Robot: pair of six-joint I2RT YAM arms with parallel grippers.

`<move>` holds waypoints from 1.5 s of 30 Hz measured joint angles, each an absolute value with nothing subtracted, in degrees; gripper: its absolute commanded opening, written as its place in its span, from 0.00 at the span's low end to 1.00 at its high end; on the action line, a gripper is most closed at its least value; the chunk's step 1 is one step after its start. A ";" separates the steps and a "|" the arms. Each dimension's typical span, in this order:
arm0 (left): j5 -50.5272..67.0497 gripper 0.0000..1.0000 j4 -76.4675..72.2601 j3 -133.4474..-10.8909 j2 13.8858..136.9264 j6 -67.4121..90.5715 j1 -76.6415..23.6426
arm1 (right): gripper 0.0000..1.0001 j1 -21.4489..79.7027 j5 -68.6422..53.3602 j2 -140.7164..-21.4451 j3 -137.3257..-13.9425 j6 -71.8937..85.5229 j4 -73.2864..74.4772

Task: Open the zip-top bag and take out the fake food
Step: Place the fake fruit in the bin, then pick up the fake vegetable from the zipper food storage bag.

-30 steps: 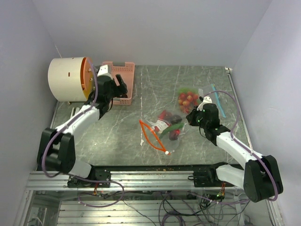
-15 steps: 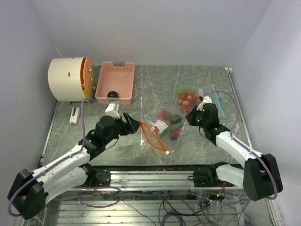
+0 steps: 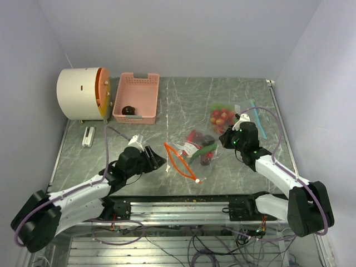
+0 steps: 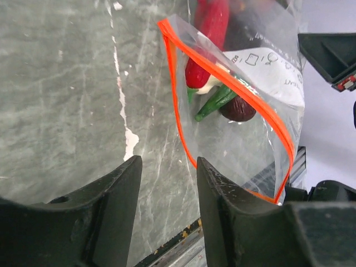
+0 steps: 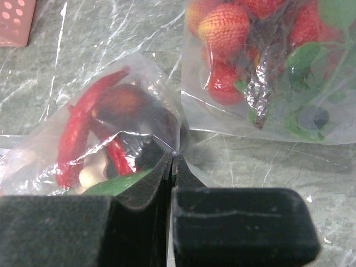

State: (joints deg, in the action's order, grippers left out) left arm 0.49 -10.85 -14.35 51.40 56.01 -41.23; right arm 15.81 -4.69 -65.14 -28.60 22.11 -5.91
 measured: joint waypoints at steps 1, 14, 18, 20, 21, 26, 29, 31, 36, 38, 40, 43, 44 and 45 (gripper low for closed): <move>1.10 0.51 -12.73 -14.35 53.43 56.47 -41.74 | 0.00 15.81 -4.69 -65.14 -28.60 22.11 -5.91; 2.83 0.33 -21.65 -19.79 64.64 57.36 -46.33 | 0.00 15.81 -4.67 -64.97 -28.60 22.09 -5.74; 2.83 0.32 -22.22 -23.03 68.45 55.79 -47.37 | 0.00 15.81 -4.69 -64.97 -28.60 22.11 -5.74; 2.68 0.32 -22.46 -25.36 71.22 54.39 -47.97 | 0.00 15.81 -4.71 -64.97 -28.60 22.09 -5.74; 2.33 0.32 -22.50 -27.09 73.14 53.25 -48.27 | 0.00 15.81 -4.73 -64.97 -28.60 22.09 -5.74; 0.67 0.32 -23.44 -31.16 79.05 49.67 -49.04 | 0.00 15.81 -5.48 -64.73 -28.60 22.06 -5.76; -0.84 0.33 -25.28 -32.01 82.98 47.88 -49.34 | 0.00 15.81 -6.07 -64.51 -28.60 22.06 -5.82; -1.43 0.34 -26.50 -32.12 85.34 47.09 -49.41 | 0.00 15.81 -6.35 -64.51 -28.60 22.04 -5.85; -2.61 0.36 -28.01 -32.42 89.36 45.78 -50.61 | 0.00 15.81 -6.70 -64.51 -28.60 22.02 -5.87; -3.25 0.38 -28.45 -32.42 89.58 45.43 -51.51 | 0.00 15.81 -6.72 -64.51 -28.60 22.02 -5.89; -3.81 0.40 -29.71 -32.42 89.80 45.34 -52.36 | 0.00 15.81 -6.81 -64.51 -28.60 22.04 -5.96; -5.26 0.41 -31.29 -32.64 90.61 45.17 -53.21 | 0.00 15.81 -7.16 -64.53 -28.60 22.04 -6.04; -5.93 0.42 -31.46 -32.93 90.94 44.99 -53.45 | 0.00 15.81 -7.27 -64.53 -28.60 22.04 -6.09; -6.79 0.43 -31.55 -33.34 91.37 44.80 -53.76 | 0.00 15.81 -7.35 -64.53 -28.60 22.04 -6.11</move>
State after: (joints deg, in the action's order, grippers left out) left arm -6.79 -31.55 -33.34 91.37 44.80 -53.76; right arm 15.81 -7.35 -64.53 -28.60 22.04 -6.11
